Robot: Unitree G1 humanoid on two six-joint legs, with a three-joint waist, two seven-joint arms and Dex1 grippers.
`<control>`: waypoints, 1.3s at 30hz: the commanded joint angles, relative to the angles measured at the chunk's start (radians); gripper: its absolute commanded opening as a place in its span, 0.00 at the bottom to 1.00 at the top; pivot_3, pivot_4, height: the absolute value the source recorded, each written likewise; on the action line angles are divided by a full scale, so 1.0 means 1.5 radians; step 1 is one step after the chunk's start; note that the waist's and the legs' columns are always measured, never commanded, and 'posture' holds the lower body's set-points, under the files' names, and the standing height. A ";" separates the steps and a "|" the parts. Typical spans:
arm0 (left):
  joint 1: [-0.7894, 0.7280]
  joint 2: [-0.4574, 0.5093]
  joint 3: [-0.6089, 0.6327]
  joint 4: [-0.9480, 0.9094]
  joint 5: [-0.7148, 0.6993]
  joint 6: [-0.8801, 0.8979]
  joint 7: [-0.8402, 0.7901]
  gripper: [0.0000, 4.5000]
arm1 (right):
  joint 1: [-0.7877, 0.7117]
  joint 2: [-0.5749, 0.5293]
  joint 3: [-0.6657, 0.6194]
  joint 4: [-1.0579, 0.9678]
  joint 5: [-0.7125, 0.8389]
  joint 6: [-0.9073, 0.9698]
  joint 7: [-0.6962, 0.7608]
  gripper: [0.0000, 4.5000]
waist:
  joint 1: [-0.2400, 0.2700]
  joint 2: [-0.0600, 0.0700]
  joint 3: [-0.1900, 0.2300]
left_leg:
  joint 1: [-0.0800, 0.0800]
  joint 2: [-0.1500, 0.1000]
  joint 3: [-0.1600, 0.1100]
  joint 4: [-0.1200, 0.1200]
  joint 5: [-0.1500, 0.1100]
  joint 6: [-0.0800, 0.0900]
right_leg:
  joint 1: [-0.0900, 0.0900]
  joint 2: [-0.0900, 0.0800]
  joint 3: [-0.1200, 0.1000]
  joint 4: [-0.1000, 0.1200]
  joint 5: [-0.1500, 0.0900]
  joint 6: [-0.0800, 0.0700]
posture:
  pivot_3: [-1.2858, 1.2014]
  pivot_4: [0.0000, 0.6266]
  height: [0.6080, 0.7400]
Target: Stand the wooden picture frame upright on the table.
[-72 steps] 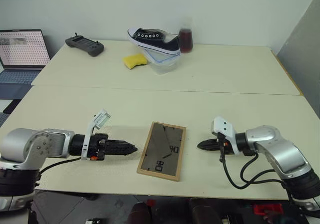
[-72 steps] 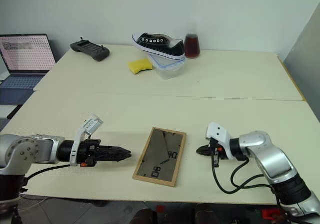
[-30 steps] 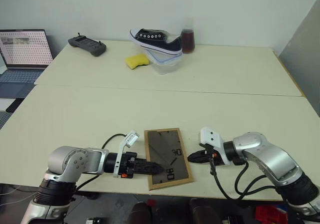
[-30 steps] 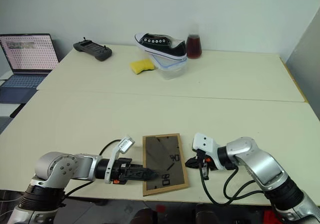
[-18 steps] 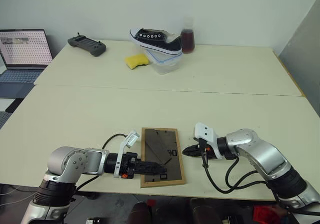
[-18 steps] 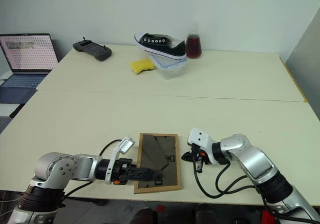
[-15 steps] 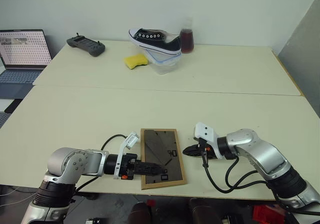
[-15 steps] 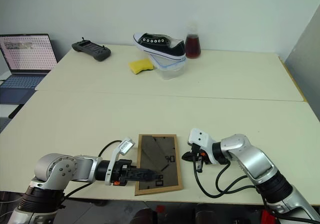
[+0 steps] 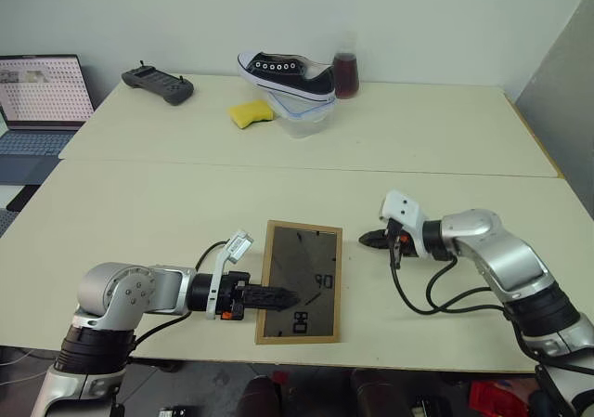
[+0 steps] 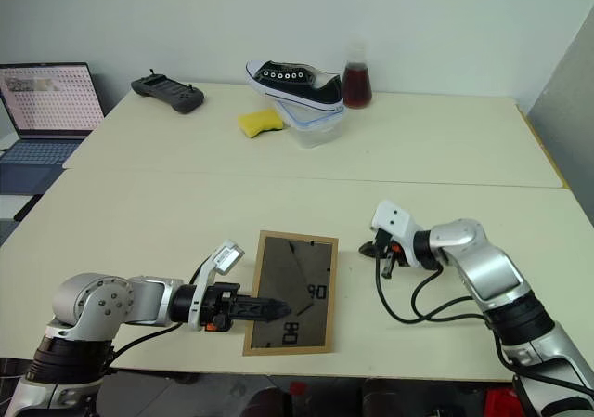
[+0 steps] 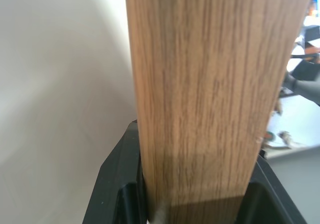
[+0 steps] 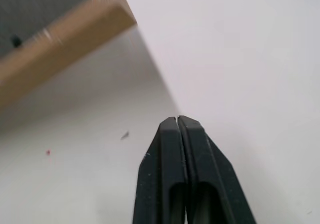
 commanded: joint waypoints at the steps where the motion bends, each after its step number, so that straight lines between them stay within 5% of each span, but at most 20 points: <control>1: -0.075 -0.011 0.048 0.023 -0.004 -0.045 0.004 0.29 | -0.068 0.007 -0.079 -0.049 0.110 0.093 0.031 0.21 | 0.000 0.000 0.000 | 0.000 0.000 0.000 0.000 0.000 0.000 | 0.000 0.000 0.000 0.000 0.000 0.000 | 0.52 0.24 1.00; 8: -0.139 -0.024 0.037 0.036 0.039 -0.128 0.011 0.29 | -0.140 0.054 -0.129 -0.050 0.206 0.196 -0.003 0.58 | -0.001 0.000 0.000 | -0.001 0.000 0.000 -0.001 0.000 0.000 | 0.000 0.000 0.000 -0.002 0.000 0.000 | 0.52 0.24 1.00; 16: -0.159 -0.020 0.006 0.037 0.083 -0.183 -0.011 0.29 | -0.154 0.135 -0.079 -0.048 0.184 0.186 -0.073 0.98 | -0.001 0.000 0.000 | 0.000 0.000 0.000 0.000 0.000 0.000 | 0.000 0.000 0.000 -0.001 0.000 0.000 | 0.52 0.24 1.00; 26: -0.160 -0.020 0.002 0.046 0.106 -0.194 -0.024 0.29 | -0.142 0.209 -0.063 -0.110 0.232 0.217 -0.108 0.99 | -0.002 0.000 0.000 | -0.001 0.000 0.000 -0.001 0.000 0.000 | 0.000 0.000 0.000 -0.001 0.000 0.000 | 0.52 0.24 1.00; 34: -0.150 -0.015 0.038 0.051 0.066 -0.146 -0.031 0.29 | -0.099 0.112 -0.145 -0.188 0.364 0.307 -0.043 0.99 | 0.000 0.000 0.000 | -0.001 0.000 0.000 0.000 0.000 0.000 | 0.000 0.000 -0.001 -0.001 0.000 0.000 | 0.52 0.24 1.00; 39: -0.157 -0.028 0.073 0.069 0.019 -0.086 -0.008 0.29 | -0.070 0.052 -0.137 -0.196 0.358 0.285 -0.029 0.99 | -0.002 0.000 0.000 | -0.001 0.000 0.000 -0.001 0.000 0.000 | 0.000 0.000 -0.001 -0.002 0.000 0.000 | 0.52 0.24 1.00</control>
